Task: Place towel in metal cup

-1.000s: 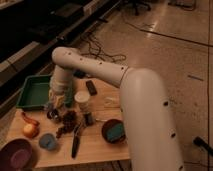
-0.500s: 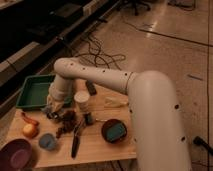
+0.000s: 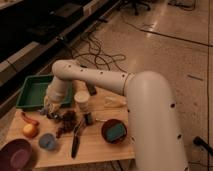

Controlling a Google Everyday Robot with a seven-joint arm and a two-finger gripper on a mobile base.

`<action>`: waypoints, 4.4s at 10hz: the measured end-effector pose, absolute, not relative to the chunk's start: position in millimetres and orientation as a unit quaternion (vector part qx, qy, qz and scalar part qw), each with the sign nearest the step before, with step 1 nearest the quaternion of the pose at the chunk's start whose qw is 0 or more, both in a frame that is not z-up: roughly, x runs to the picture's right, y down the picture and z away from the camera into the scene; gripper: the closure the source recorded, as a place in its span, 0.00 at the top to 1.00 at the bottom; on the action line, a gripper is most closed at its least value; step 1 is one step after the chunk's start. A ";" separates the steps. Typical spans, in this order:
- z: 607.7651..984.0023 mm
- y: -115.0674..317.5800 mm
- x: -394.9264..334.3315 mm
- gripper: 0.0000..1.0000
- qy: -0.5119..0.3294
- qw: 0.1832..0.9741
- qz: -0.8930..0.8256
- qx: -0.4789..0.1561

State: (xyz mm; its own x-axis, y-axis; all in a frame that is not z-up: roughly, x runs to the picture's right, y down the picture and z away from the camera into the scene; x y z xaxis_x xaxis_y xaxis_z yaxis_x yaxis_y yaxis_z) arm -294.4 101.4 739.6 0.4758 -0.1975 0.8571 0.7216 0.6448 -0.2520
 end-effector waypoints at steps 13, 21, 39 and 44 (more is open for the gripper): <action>771.2 120.7 -316.7 0.00 -0.433 0.781 -0.300 -0.336; 785.1 112.6 -315.8 0.00 -0.405 0.792 -0.312 -0.333; 786.6 101.2 -313.6 0.80 -0.370 0.800 -0.308 -0.358; 786.4 101.8 -314.4 0.80 -0.371 0.799 -0.309 -0.358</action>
State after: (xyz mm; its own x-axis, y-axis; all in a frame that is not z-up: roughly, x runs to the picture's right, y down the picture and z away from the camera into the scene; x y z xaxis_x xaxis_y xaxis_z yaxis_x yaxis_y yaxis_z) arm -314.4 101.8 786.4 0.5347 -0.2282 0.8137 0.7591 0.5528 -0.3438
